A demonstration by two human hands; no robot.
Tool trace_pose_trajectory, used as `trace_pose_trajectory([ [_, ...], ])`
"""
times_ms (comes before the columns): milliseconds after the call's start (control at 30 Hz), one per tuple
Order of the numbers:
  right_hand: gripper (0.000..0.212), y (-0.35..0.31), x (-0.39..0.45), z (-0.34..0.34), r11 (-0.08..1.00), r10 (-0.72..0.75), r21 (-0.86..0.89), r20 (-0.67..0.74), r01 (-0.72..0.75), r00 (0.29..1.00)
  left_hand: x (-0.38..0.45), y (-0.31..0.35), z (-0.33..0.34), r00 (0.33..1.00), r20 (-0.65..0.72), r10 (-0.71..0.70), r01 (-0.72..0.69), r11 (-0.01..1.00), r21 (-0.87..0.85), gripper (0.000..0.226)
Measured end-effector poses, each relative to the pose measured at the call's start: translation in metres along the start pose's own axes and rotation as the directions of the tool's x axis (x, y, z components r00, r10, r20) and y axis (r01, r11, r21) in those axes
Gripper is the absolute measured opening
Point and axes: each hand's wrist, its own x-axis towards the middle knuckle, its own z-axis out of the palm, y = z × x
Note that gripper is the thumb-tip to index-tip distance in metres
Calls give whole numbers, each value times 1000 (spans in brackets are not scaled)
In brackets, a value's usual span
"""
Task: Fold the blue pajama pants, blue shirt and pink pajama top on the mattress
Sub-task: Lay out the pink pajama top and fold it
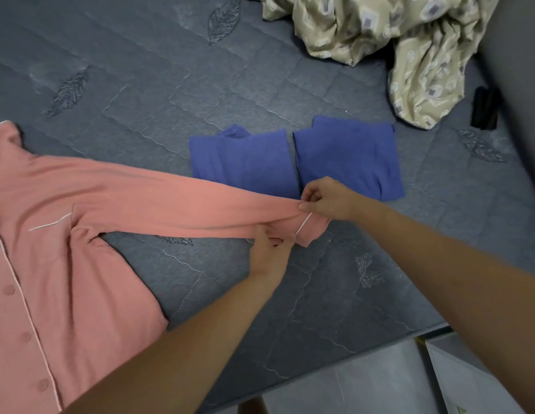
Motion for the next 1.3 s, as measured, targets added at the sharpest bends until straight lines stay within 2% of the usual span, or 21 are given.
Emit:
trace_pose_trajectory([
  [67, 10, 1, -1, -2, 1000, -6, 30, 2, 6, 1000, -3, 2, 10, 999, 8, -49, 49, 967, -249, 26],
  [133, 12, 0, -1, -5, 998, -21, 57, 0, 21, 1000, -3, 6, 12, 997, 22, -70, 74, 939, -335, 26],
  [400, 14, -2, -4, -6, 995, -59, 85, 22, 57, 998, 4, 10, 14, 986, 160, -50, 102, 934, -342, 41],
  [533, 21, -10, -11, -9, 995, -33, 99, 38, 29, 999, -2, 6, 10, 992, 128, -20, 55, 960, -276, 32],
  [667, 48, -29, -18, -9, 979, 69, 189, 73, -81, 995, -12, 0, -2, 996, 77, 43, -18, 954, -298, 15],
  [733, 55, -41, -21, -9, 968, 66, 236, 86, -85, 994, -17, 0, -13, 996, 45, 76, -60, 957, -282, 17],
  [800, 49, -56, -23, -5, 971, 27, 233, 101, -50, 995, -22, 1, -27, 994, 39, 98, -83, 956, -282, 30],
  [867, 30, -74, -22, -1, 977, -20, 211, 130, -8, 991, -26, 1, -44, 993, 41, 115, -99, 954, -284, 39],
  [967, 9, -106, -17, 8, 989, -83, 131, 139, 65, 987, -32, 1, -78, 986, 14, 165, -156, 955, -251, 40],
  [1067, 10, -145, -7, 27, 978, -202, -33, 56, 204, 978, -37, -3, -116, 971, -51, 235, -240, 934, -263, 24],
  [1133, 13, -172, -1, 45, 962, -268, -55, 11, 268, 963, -38, -6, -142, 958, -136, 251, -279, 925, -256, 14],
  [1233, 6, -213, 14, 73, 948, -317, -3, 91, 319, 944, -41, -11, -183, 925, -257, 279, -330, 926, -183, 43],
  [1300, 20, -243, 28, 92, 929, -368, 11, 158, 371, 916, -41, -13, -215, 913, -291, 286, -341, 926, -161, 43],
])
